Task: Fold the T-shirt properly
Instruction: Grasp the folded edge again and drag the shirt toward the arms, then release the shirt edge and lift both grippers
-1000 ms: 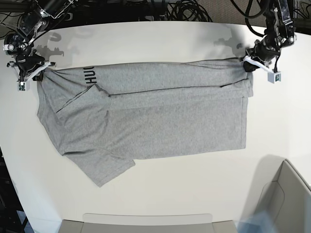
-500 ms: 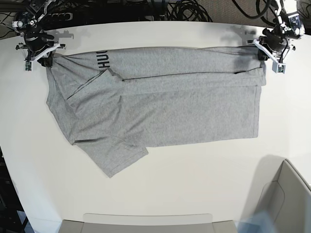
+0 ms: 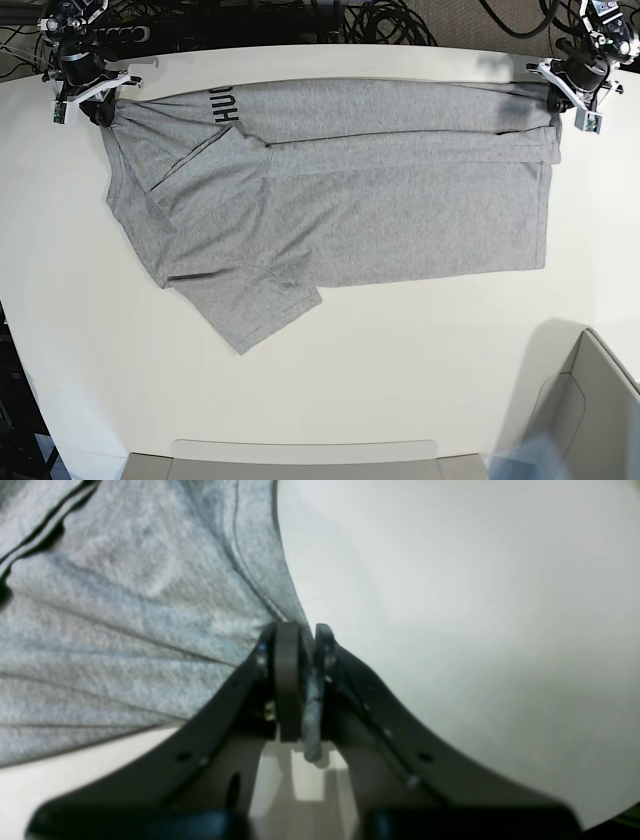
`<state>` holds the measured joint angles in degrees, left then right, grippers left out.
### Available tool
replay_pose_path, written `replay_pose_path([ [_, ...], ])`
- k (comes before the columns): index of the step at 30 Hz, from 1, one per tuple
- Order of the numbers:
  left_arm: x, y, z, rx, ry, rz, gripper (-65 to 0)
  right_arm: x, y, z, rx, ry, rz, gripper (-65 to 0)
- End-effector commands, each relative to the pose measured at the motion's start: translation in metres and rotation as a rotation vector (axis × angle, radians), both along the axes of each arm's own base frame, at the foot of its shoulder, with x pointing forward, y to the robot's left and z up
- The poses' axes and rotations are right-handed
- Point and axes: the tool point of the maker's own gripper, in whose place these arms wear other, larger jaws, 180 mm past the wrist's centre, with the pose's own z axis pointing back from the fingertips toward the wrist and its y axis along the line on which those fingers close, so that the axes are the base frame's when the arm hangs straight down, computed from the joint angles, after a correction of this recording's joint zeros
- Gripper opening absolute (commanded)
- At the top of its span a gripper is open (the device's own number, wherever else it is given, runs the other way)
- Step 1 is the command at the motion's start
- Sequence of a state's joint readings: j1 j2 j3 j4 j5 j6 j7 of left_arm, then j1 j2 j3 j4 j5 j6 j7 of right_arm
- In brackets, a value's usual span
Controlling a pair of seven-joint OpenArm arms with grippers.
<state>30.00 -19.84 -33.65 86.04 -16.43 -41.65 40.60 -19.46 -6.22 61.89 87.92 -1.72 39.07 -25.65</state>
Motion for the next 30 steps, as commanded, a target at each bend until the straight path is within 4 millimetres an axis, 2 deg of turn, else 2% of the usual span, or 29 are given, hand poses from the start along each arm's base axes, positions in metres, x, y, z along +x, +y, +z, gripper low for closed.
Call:
replay_pose_path([
  [1, -0.035, 0.016, -0.012, 0.096, 0.195, 0.007, -59.8, -0.097, 0.007, -0.051, -0.026, 0.527, 0.051, -65.0],
  [2, -0.03, 0.016, -0.008, 0.101, 0.178, 0.0, -55.9, -0.095, 0.005, -0.048, -0.036, 0.52, 0.051, -65.0],
  [5, -0.013, 0.014, 0.007, 0.129, 0.123, -0.029, -42.6, -0.085, 0.001, -0.037, -0.066, 0.488, 0.049, -56.2],
  [7, -0.004, 0.012, 0.016, 0.145, 0.092, -0.047, -38.4, -0.08, -0.005, -0.028, -0.091, 0.465, 0.035, -50.6],
  [11, 0.011, 0.003, 0.032, 0.166, 0.039, -0.071, -39.6, -0.065, -0.019, -0.004, -0.16, 0.408, 0.005, -43.3],
  [15, 0.026, -0.002, 0.05, 0.195, -0.016, -0.097, -39.6, -0.051, -0.038, 0.024, -0.232, 0.343, -0.049, -42.7],
  [19, 0.035, -0.004, 0.06, 0.212, -0.05, -0.111, -39.6, -0.042, -0.054, 0.042, -0.27, 0.296, -0.108, -42.7],
  [22, 0.04, -0.005, 0.065, 0.219, -0.065, -0.116, -39.6, -0.034, -0.058, 0.046, -0.301, 0.303, -0.112, -42.7],
  [28, 0.038, -0.009, 0.062, 0.206, -0.066, -0.105, -39.6, -0.021, -0.064, 0.048, -0.339, 0.331, -0.124, -42.4],
  [30, 0.037, -0.003, 0.068, 0.22, -0.078, -0.082, -39.6, -0.018, -0.066, 0.053, -0.345, 0.317, -0.133, -42.4],
])
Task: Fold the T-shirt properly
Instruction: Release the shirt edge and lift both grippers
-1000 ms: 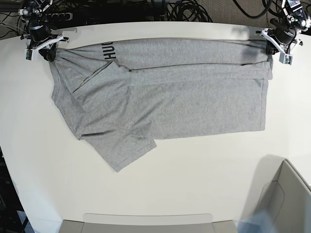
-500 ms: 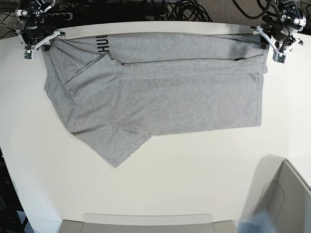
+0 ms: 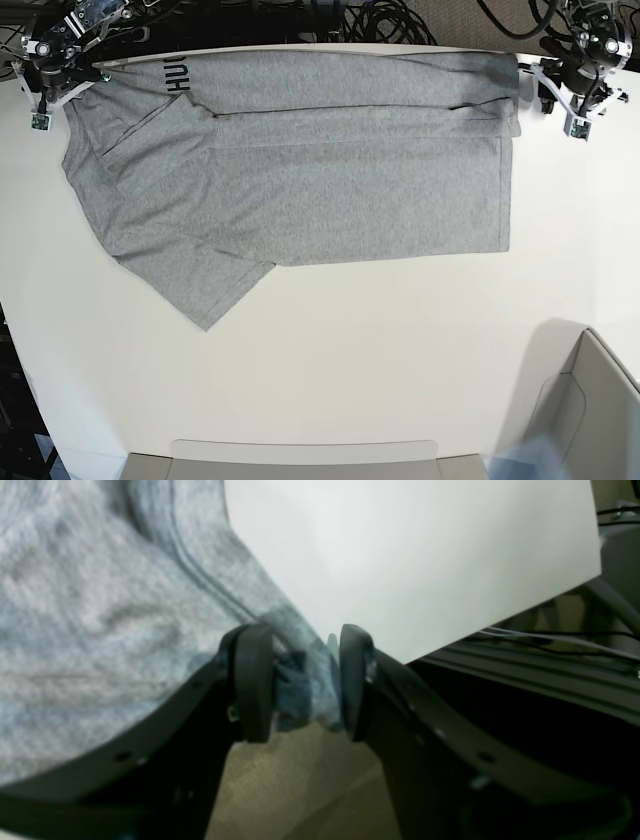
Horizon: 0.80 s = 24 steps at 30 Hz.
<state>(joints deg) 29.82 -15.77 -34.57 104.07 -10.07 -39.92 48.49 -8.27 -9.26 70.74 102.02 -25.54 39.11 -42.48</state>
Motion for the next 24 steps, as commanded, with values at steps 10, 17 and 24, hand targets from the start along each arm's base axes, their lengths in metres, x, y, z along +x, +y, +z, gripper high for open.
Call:
replay_pose_path([
  [10, 0.007, 0.008, 0.025, 0.051, -0.069, 0.016, -39.6, 0.005, -0.018, 0.038, -0.139, 0.002, 0.021, -40.5],
  [17, 0.012, 0.007, 0.031, 0.056, -0.093, 0.013, -39.7, 0.03, -0.021, 0.075, -0.202, -0.121, 0.026, -35.9],
  [24, 0.063, -0.037, 0.068, -0.01, -0.322, 0.04, -39.7, 0.131, 0.001, 0.142, -0.243, -0.396, 0.109, -36.0],
])
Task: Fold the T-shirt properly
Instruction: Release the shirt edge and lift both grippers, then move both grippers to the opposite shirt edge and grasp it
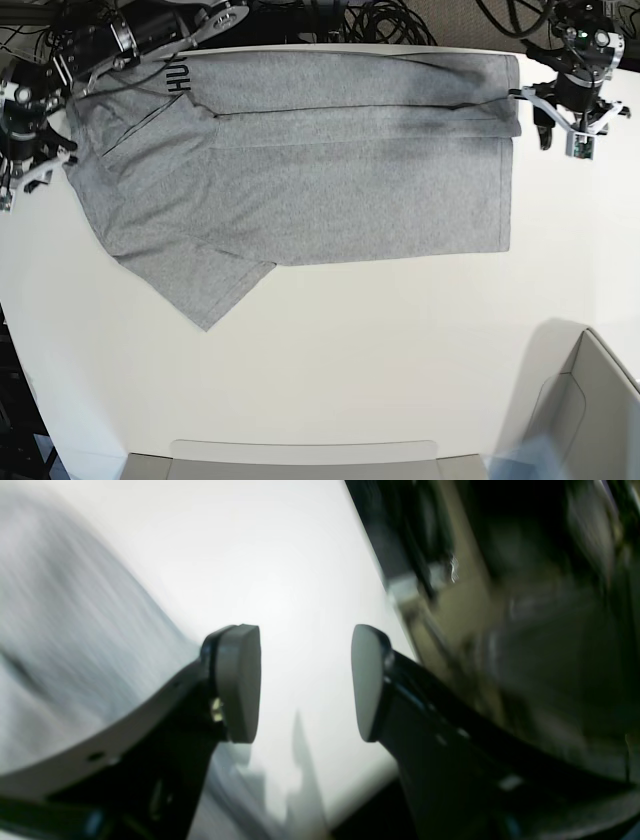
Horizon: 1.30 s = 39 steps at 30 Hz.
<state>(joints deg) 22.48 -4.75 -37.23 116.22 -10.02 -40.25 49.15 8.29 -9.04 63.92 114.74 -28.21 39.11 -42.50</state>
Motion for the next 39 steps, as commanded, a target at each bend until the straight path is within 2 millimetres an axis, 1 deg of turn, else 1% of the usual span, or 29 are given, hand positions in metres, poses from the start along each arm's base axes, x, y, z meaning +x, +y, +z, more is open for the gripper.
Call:
replay_pose_path([
  [1, 0.017, 0.003, 0.016, 0.017, -0.073, 0.008, -39.7, 0.017, 0.007, 0.016, -0.032, -0.032, 0.044, -36.0],
  [3, 0.027, -0.004, 0.02, -0.011, -0.111, 0.022, -39.8, 0.044, 0.022, 0.027, -0.05, -0.05, 0.108, -36.0],
  [5, 0.03, -0.009, 0.019, -0.033, -0.125, 0.032, -39.9, 0.067, 0.037, 0.036, -0.062, -0.067, 0.171, -36.0],
  [7, 0.035, -0.009, 0.022, -0.042, -0.143, 0.048, -41.2, 0.087, 0.057, 0.036, -0.056, -0.07, 0.246, -36.0],
  [8, 0.04, -0.01, 0.024, -0.048, -0.157, 0.057, -41.7, 0.098, 0.07, 0.035, -0.054, -0.067, 0.296, -36.0],
  [11, 0.051, -0.017, 0.027, -0.072, -0.185, 0.086, -42.0, 0.129, 0.116, 0.019, -0.043, -0.018, 0.466, -36.0],
  [12, 0.054, -0.02, 0.027, -0.082, -0.189, 0.092, -42.0, 0.137, 0.13, 0.009, -0.031, 0.006, 0.514, -36.0],
  [14, 0.061, -0.029, 0.028, -0.101, -0.204, 0.09, -42.0, 0.15, 0.152, -0.01, -0.015, 0.063, 0.601, -36.0],
  [15, 0.065, -0.033, 0.028, -0.109, -0.21, 0.088, -42.0, 0.16, 0.164, -0.014, -0.012, 0.075, 0.648, -36.0],
  [17, 0.067, -0.038, 0.028, -0.12, -0.212, 0.086, -42.0, 0.175, 0.186, -0.033, 0.027, 0.098, 0.732, -36.0],
  [19, 0.07, -0.044, 0.027, -0.131, -0.213, 0.08, -42.0, 0.195, 0.184, -0.044, 0.059, 0.057, 0.692, -36.0],
  [21, 0.071, -0.047, 0.026, -0.136, -0.212, 0.079, -42.0, 0.211, 0.179, -0.06, 0.081, 0.043, 0.649, -36.0],
  [23, 0.072, -0.048, 0.026, -0.138, -0.212, 0.077, -42.0, 0.224, 0.167, -0.074, 0.094, 0.039, 0.604, -36.0],
  [26, 0.072, -0.048, 0.026, -0.139, -0.212, 0.075, -42.0, 0.238, 0.15, -0.087, 0.115, 0.04, 0.56, -36.0],
  [29, 0.072, -0.048, 0.026, -0.139, -0.21, 0.075, -42.0, 0.245, 0.139, -0.096, 0.127, 0.05, 0.555, -36.0],
  [31, 0.072, -0.048, 0.026, -0.139, -0.21, 0.075, -42.0, 0.249, 0.134, -0.097, 0.132, 0.051, 0.556, -36.0],
  [34, 0.071, -0.048, 0.024, -0.142, -0.205, 0.077, -42.0, 0.251, 0.132, -0.107, 0.155, 0.091, 0.56, -36.0],
  [38, 0.071, -0.048, 0.024, -0.142, -0.205, 0.077, -42.0, 0.249, 0.129, -0.127, 0.211, 0.167, 0.552, -36.0],
  [39, 0.071, -0.048, 0.024, -0.142, -0.205, 0.077, -42.0, 0.249, 0.133, -0.132, 0.23, 0.178, 0.564, -36.0],
])
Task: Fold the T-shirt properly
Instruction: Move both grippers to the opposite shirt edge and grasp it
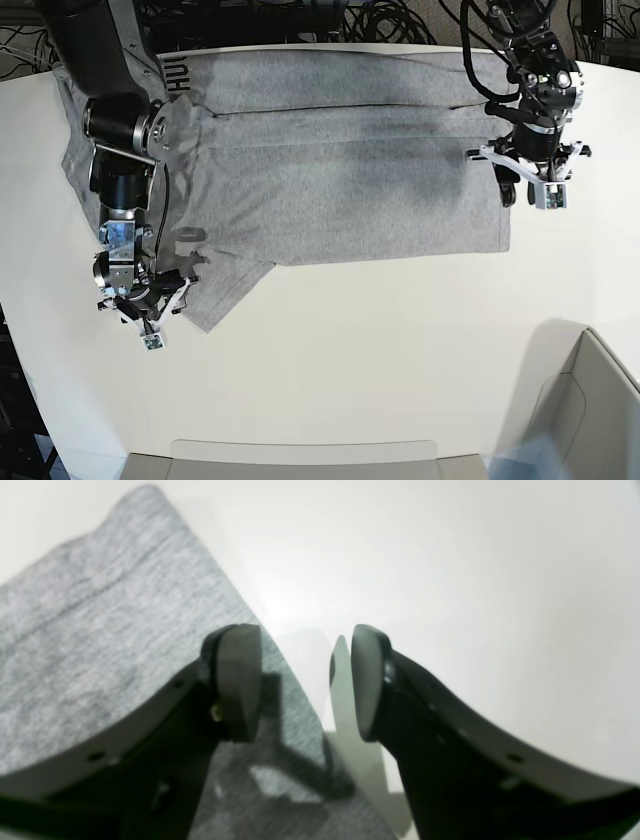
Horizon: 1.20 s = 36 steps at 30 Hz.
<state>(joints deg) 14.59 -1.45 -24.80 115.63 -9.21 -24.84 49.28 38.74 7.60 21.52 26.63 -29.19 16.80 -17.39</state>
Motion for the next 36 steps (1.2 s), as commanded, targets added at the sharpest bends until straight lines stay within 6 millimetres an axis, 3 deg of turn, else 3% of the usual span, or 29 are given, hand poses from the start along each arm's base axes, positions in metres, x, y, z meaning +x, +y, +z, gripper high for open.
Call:
replay_pose_path([
  [1, 0.006, 0.001, 0.012, 0.01, -0.047, -0.005, -42.0, 0.013, -0.001, 0.014, 0.004, -0.034, 0.021, -36.0],
  [9, 0.009, 0.002, 0.01, 0.005, -0.047, -0.001, -41.8, -0.011, 0.023, -0.015, 0.106, 0.088, 0.142, -36.0],
  [13, 0.034, 0.011, 0.008, -0.007, -0.002, 0.003, -37.6, -0.02, 0.025, -0.024, 0.108, 0.127, 0.145, -36.0],
  [19, 0.087, 0.032, 0.007, -0.052, 0.092, 0.02, -37.4, -0.022, 0.027, -0.025, 0.111, 0.139, 0.142, -36.0],
  [22, 0.107, 0.035, -0.016, -0.026, 0.202, -0.046, -37.3, -0.022, 0.026, -0.025, 0.11, 0.139, 0.141, -36.0],
  [26, 0.116, 0.042, -0.055, 0.023, 0.352, -0.096, -37.3, -0.022, 0.026, -0.025, 0.11, 0.139, 0.141, -36.0],
  [33, 0.112, 0.05, -0.083, -0.002, 0.38, -0.085, -37.3, -0.021, 0.026, -0.025, 0.111, 0.138, 0.14, -36.0],
  [36, 0.11, 0.041, -0.092, -0.015, 0.396, -0.151, -37.3, -0.021, 0.026, -0.025, 0.111, 0.138, 0.14, -36.0],
])
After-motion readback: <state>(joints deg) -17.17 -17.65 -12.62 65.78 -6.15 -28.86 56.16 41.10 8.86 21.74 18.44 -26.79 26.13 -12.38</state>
